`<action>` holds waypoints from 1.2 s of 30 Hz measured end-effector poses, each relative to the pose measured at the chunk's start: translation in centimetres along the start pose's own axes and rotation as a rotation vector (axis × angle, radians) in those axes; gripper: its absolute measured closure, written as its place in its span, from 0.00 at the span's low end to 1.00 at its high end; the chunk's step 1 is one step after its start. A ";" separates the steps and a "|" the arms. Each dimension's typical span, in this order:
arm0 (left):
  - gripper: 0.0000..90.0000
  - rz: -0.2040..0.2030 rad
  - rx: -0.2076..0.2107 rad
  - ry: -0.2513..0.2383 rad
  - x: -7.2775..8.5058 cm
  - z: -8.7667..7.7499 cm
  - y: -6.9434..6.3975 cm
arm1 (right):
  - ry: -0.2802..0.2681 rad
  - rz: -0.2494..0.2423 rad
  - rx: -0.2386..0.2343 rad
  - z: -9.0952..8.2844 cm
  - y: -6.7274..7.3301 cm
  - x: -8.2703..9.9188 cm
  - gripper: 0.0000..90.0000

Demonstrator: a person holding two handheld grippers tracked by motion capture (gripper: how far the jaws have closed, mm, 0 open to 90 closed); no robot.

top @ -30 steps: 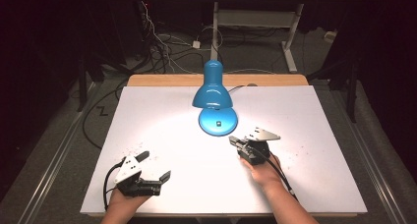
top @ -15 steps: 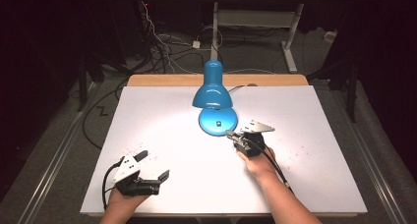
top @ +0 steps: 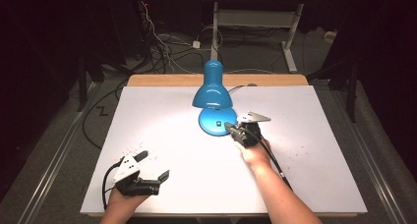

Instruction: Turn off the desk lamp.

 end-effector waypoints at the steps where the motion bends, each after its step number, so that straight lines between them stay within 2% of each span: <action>1: 0.00 -0.001 0.001 0.001 0.0 0.0 0.0 | -0.002 0.010 -0.003 0.2 0.0 -0.1 1.00; 14: 0.00 -0.010 0.008 -0.006 0.0 0.0 -0.1 | 0.007 0.058 -0.012 1.8 -0.5 -0.9 1.00; 25: 0.00 -0.011 -0.008 -0.008 0.0 -0.3 0.2 | 0.016 0.065 -0.013 3.0 -0.2 -1.2 1.00; 36: 0.00 -0.001 0.000 0.024 -0.3 -0.3 0.0 | 0.030 0.073 -0.003 3.1 -0.6 -0.9 1.00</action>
Point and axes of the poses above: each handheld gripper's, and its own axes: z roughly forward along the jaws, x roughly out of its underside, y roughly to its left, the point moved 5 cm from there along z, roughly forward along the jaws, and after that the axes turned 3 degrees about -z, right-handed, at the moved point
